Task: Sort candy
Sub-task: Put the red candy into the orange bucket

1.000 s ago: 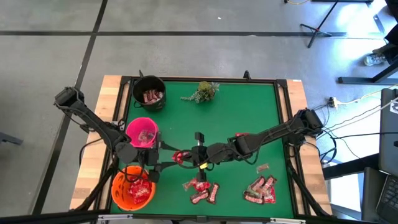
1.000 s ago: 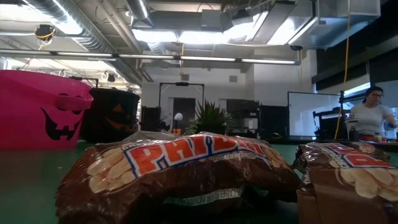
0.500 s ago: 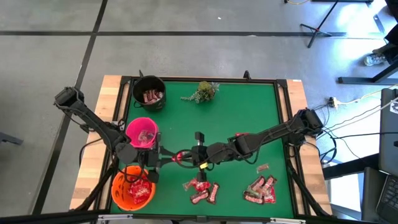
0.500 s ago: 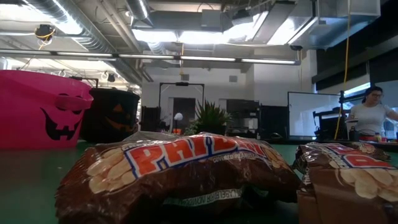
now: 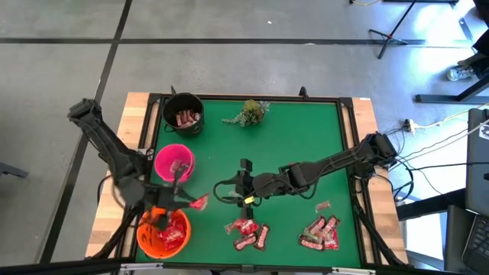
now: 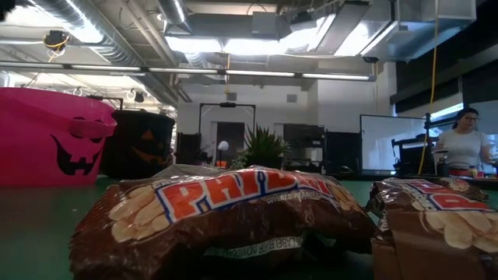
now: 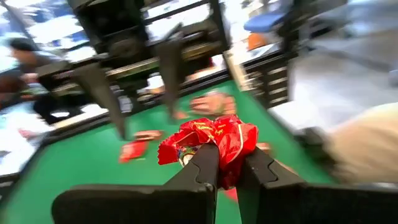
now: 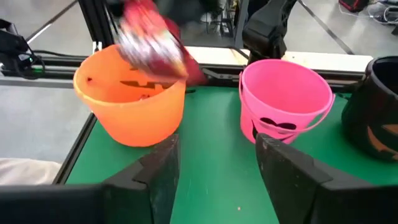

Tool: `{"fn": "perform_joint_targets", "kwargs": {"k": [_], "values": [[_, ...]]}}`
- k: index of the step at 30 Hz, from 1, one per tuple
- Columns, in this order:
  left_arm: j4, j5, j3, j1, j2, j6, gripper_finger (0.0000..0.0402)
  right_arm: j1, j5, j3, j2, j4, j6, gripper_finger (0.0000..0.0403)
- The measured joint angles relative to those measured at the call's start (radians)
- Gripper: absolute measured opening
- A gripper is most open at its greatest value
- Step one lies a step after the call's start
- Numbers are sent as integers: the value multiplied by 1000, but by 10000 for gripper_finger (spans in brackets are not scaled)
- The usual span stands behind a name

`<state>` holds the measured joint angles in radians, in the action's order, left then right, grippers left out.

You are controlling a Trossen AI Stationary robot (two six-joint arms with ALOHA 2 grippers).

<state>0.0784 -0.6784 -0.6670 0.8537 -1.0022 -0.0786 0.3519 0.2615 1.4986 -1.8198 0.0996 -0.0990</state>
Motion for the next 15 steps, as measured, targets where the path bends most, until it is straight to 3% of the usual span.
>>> {"fn": "perform_joint_targets", "kwargs": {"k": [9,15], "values": [[-289,26,-1,283,88,484,17,1,-1,0,0,33,-6,211],[-446,75,-1,371,68,823,17,1,0,0,0,32,-8,211]]}}
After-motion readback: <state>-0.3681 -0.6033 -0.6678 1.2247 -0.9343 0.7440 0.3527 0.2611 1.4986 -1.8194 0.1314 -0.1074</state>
